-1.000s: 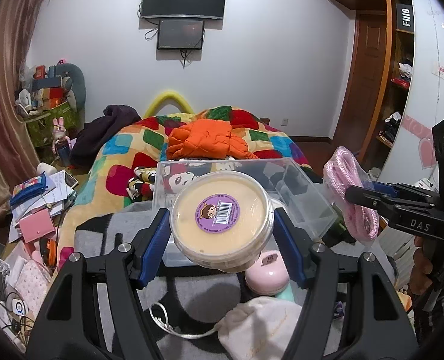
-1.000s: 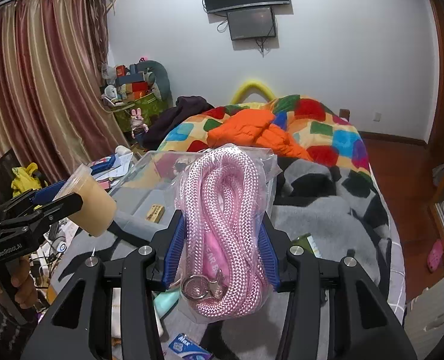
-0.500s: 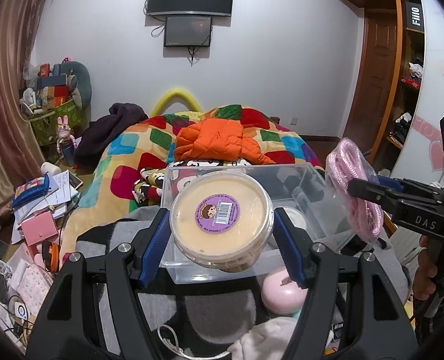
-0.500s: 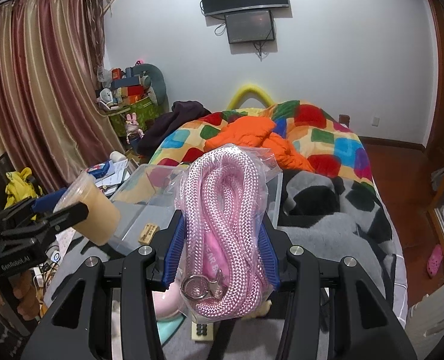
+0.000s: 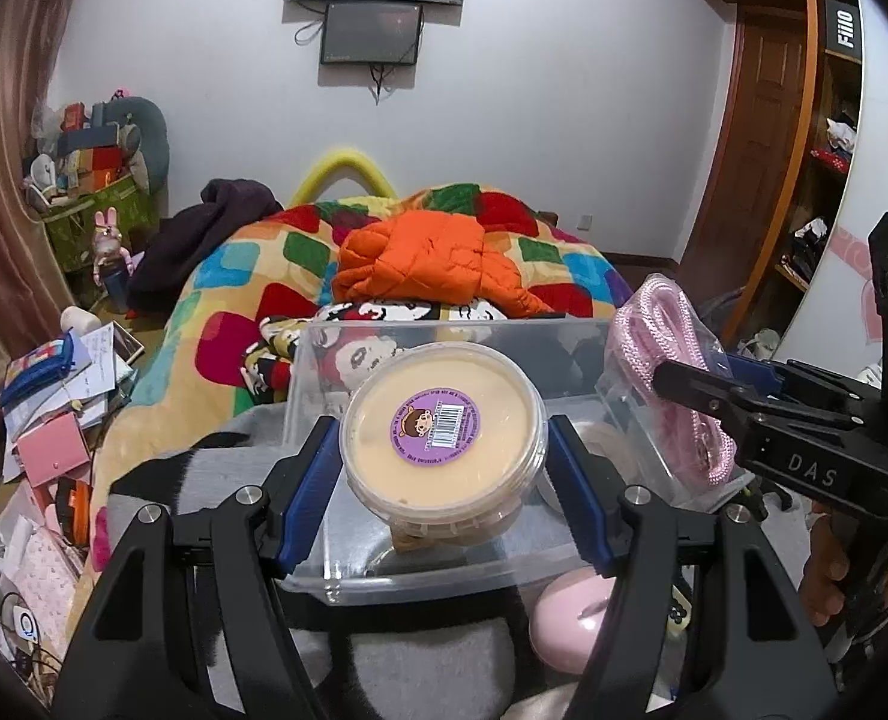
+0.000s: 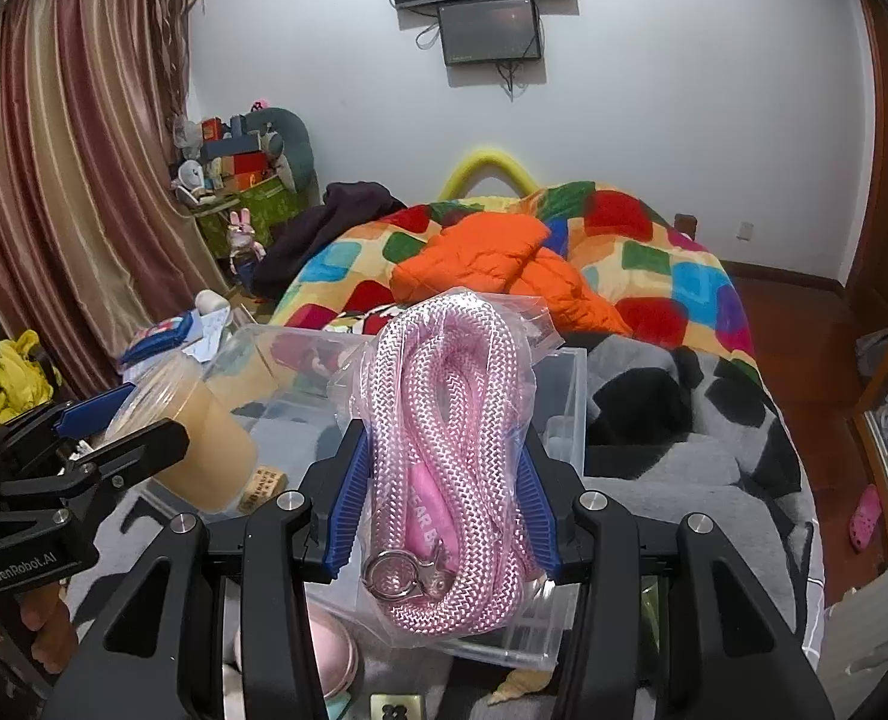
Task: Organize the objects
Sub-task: 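Lift the jar and rope bag and carry both over the clear box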
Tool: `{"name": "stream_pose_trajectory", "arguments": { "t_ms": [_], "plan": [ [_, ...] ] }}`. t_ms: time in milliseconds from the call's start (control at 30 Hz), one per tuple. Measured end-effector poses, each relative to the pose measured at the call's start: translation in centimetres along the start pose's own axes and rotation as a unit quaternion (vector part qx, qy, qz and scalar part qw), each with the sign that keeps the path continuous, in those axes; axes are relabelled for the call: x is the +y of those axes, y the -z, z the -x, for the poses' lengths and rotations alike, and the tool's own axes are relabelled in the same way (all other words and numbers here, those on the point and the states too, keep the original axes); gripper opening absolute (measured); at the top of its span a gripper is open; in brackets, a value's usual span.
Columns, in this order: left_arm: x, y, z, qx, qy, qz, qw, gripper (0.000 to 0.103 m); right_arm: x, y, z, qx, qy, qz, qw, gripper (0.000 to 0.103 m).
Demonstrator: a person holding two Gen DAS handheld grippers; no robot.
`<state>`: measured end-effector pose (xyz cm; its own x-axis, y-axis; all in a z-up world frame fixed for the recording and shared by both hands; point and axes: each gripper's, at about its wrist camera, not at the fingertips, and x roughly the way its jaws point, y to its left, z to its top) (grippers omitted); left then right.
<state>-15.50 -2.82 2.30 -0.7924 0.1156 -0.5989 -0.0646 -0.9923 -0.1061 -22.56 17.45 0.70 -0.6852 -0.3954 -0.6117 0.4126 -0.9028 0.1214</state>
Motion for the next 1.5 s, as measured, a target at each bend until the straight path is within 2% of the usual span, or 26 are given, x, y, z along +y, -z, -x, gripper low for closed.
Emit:
{"name": "stream_pose_trajectory", "arguments": {
  "t_ms": [800,1067,1500],
  "plan": [
    [-2.4,1.6,-5.1,0.06,0.006,-0.029,0.9978,0.067,-0.1,1.8,-3.6,0.049,0.007,0.016,0.999,0.043],
    [-3.0,1.7,-5.2,0.061,0.0,-0.047,0.997,0.068,0.1,1.9,-3.8,0.053,0.014,0.022,0.998,0.046],
    [-2.4,1.5,-5.0,0.073,-0.005,-0.029,0.9969,0.068,0.1,1.9,-3.4,0.068,0.023,0.025,0.997,0.053]
  ]
}}
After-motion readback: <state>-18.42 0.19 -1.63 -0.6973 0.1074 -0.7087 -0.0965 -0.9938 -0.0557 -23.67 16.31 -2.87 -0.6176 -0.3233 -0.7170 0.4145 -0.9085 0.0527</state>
